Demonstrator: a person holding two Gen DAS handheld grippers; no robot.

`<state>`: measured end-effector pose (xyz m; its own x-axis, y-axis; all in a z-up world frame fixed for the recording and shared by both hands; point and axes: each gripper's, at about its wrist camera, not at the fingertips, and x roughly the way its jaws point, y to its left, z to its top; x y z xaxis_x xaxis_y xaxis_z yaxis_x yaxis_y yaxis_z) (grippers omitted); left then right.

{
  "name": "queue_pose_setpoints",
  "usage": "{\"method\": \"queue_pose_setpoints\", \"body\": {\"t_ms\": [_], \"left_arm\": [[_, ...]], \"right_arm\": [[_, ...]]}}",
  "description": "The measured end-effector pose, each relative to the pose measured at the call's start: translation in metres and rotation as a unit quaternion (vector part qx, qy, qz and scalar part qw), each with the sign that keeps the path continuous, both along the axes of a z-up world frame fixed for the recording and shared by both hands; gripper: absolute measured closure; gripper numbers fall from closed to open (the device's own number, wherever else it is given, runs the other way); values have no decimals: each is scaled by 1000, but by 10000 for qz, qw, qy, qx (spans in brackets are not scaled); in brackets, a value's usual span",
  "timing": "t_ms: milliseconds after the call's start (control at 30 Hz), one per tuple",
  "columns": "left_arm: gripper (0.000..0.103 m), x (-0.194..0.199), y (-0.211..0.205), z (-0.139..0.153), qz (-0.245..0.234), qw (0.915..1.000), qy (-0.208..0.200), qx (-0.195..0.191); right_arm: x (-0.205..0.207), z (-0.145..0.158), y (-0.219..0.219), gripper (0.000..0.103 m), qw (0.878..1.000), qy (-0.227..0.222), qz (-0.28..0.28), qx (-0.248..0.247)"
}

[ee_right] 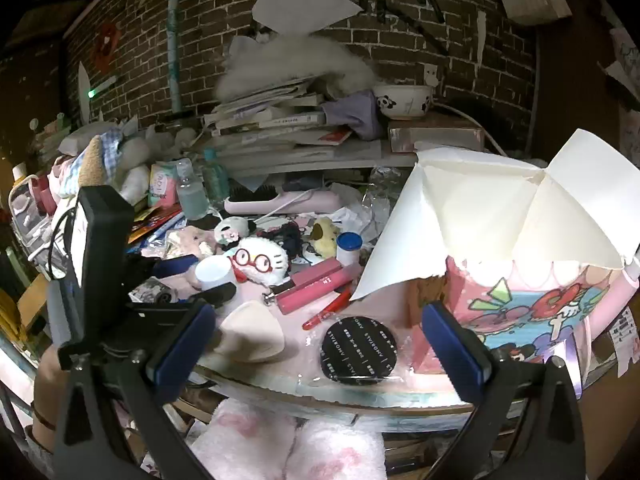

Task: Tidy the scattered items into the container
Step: 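Carry the white cup in the left gripper into the pink box and release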

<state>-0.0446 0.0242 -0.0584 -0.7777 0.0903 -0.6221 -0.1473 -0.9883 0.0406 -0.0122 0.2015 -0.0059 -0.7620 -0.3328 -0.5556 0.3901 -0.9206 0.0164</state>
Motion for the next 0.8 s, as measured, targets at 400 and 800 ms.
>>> {"method": "queue_pose_setpoints", "body": {"t_ms": [400,800], "left_arm": [[66,0,7,10,-53,9996,25,-267],[66,-5,13,95,-491,9971,562,142]], "right_arm": [[-2,-1,1,0,10000,9,41,-54],[2,-8,5,0,9997,13,213,-154]]}}
